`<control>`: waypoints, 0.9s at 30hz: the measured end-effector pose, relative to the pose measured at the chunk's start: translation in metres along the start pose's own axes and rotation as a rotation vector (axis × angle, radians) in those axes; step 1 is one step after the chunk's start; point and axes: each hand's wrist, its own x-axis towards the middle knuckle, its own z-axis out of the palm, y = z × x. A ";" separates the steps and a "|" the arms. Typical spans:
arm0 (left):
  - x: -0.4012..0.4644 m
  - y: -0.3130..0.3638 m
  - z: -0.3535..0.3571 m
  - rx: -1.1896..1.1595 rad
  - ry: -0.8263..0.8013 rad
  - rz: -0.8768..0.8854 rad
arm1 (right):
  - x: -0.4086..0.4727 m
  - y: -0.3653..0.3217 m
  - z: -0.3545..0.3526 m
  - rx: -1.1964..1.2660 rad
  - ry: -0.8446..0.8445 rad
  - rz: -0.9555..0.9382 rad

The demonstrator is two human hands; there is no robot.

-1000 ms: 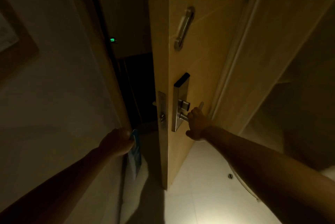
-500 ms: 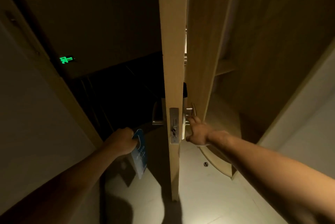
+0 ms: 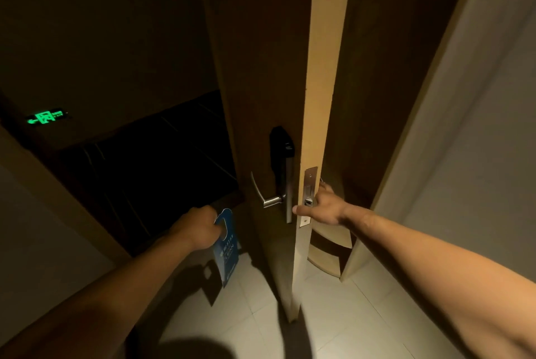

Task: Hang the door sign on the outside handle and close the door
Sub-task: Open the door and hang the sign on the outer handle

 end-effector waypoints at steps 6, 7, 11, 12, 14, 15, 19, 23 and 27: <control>0.017 0.031 0.010 0.015 0.003 0.036 | 0.001 0.035 -0.019 0.026 0.170 0.130; 0.020 0.035 0.010 0.017 0.001 0.039 | 0.001 0.039 -0.021 0.022 0.206 0.151; 0.034 0.054 0.011 0.029 0.007 0.056 | 0.005 0.053 -0.036 0.047 0.310 0.199; 0.036 0.057 0.011 0.030 0.008 0.061 | 0.006 0.054 -0.040 0.046 0.323 0.207; 0.041 0.063 0.011 0.030 0.007 0.067 | 0.006 0.059 -0.049 0.037 0.341 0.224; 0.044 0.068 0.011 0.036 0.008 0.067 | 0.007 0.062 -0.055 0.027 0.353 0.234; 0.055 0.085 0.015 0.047 0.007 0.077 | 0.012 0.074 -0.073 0.016 0.378 0.255; 0.065 0.090 0.018 0.065 -0.001 0.070 | 0.015 0.079 -0.084 0.021 0.393 0.279; 0.073 0.087 0.019 0.075 0.008 0.079 | 0.015 0.081 -0.089 0.008 0.411 0.291</control>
